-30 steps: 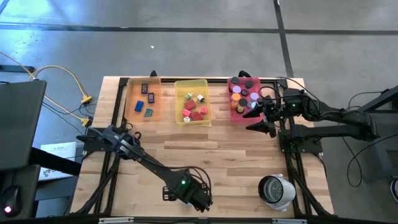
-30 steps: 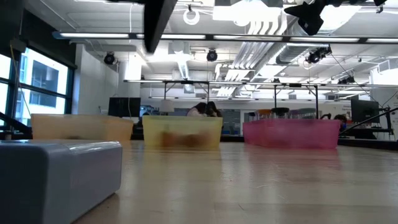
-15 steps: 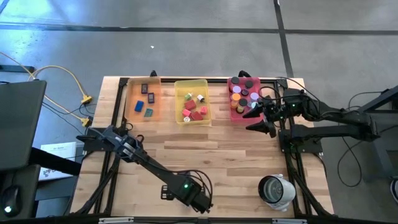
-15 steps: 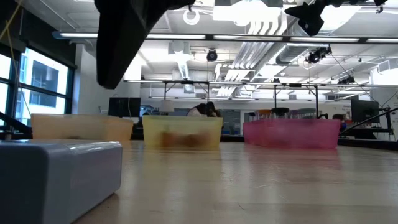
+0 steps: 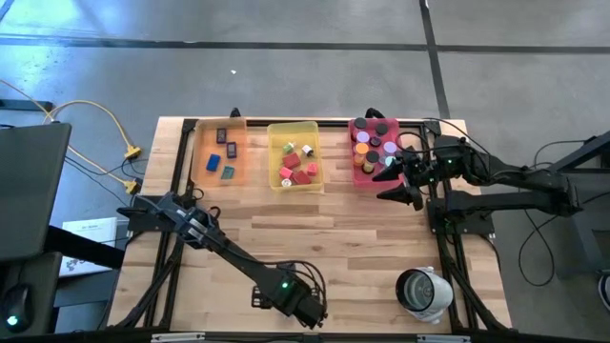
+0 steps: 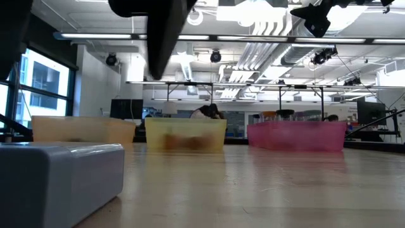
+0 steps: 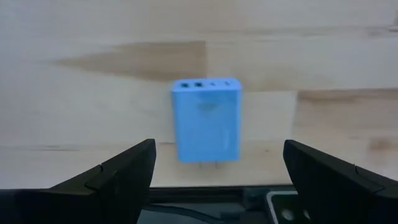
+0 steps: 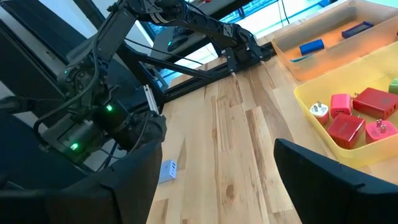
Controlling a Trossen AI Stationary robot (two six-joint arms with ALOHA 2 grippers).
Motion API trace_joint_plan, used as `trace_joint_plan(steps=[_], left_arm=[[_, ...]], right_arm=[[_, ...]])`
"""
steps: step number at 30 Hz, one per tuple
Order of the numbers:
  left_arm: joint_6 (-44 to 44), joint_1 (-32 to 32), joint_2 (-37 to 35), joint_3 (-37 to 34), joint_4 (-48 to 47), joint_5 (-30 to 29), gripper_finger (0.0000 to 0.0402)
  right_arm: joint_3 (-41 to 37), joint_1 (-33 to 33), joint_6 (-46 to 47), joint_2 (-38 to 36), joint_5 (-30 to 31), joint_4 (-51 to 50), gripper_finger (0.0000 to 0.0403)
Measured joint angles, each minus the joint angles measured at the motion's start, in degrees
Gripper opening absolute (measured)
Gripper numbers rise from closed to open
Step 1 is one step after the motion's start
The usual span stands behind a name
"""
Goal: Pick & Place Office items
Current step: Put the purple charger adapter into the yellow bin
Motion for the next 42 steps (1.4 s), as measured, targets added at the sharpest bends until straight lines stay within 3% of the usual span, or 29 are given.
trace_joint_plan(steps=[26, 31, 42], left_arm=[[2.6, -0.8, 1.9, -0.1, -0.4, -1.4, 0.0344], [4.0, -0.4, 4.7, -0.1, 0.0, 4.2, 0.0344], [8.7, 0.7, 7.1, 0.0, 4.1, 4.6, 0.0344]], right_arm=[[0.0, 0.0, 1.8, 0.3, 0.0, -1.3, 0.0262], [0.0, 0.0, 2.1, 0.3, 0.0, -1.4, 0.0262], [0.0, 0.0, 3.2, 0.6, 0.0, -1.5, 0.0261]])
